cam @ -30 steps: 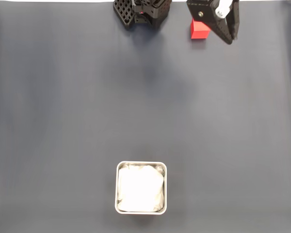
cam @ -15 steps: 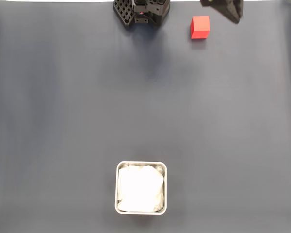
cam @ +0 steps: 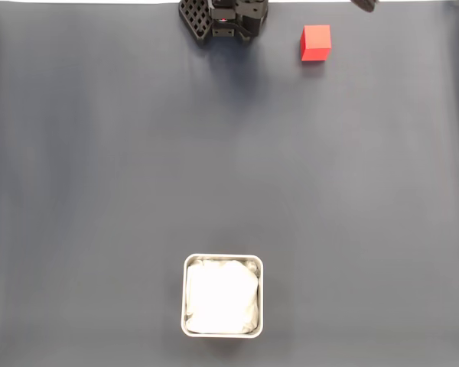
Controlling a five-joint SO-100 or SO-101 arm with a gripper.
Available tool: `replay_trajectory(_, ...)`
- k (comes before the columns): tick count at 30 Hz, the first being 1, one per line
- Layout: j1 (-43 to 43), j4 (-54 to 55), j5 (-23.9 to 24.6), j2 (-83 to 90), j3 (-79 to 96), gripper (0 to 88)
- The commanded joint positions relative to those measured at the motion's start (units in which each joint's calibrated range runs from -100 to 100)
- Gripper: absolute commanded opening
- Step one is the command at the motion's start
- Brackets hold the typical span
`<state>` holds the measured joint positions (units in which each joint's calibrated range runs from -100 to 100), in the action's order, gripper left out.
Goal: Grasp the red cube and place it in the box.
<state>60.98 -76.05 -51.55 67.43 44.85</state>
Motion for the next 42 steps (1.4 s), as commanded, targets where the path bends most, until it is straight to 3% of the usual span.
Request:
replay_trajectory(1,1.59,-1.16,0.34,2.24,0.14,1.5)
replay_trajectory(30,6.21,-12.31,-1.22,9.69,3.51,4.5)
replay_trajectory(42,6.42,-11.9,-1.12,9.69,4.52,7.1)
